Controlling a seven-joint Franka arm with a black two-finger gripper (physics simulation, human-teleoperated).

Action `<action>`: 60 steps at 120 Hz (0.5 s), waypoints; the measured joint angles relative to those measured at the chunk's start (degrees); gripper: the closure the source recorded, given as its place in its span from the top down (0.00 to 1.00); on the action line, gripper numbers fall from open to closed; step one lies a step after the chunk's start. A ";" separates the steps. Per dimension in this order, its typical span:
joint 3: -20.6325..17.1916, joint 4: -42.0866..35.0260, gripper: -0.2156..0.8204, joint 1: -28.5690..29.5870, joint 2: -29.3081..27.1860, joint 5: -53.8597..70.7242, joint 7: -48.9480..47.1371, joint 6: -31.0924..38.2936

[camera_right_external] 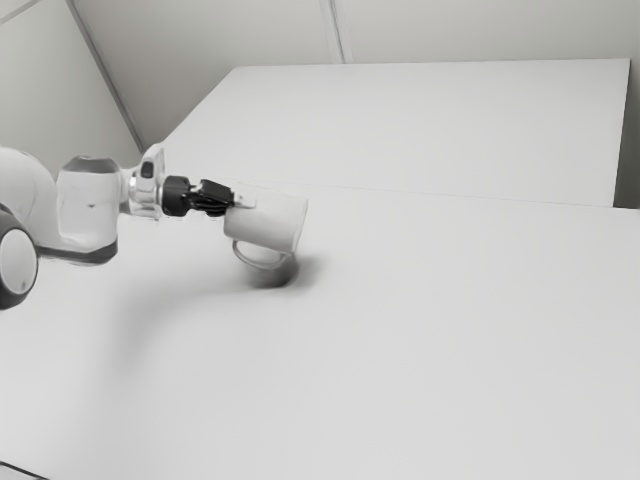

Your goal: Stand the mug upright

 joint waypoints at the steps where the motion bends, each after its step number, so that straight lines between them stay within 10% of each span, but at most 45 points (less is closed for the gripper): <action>1: -0.22 0.51 0.04 0.01 -0.08 0.97 -0.04 0.24; 36: -12.52 12.57 0.03 -0.32 -2.31 51.41 -9.05 9.35; 60: -14.73 3.38 0.03 -1.61 -6.86 72.28 -20.40 19.13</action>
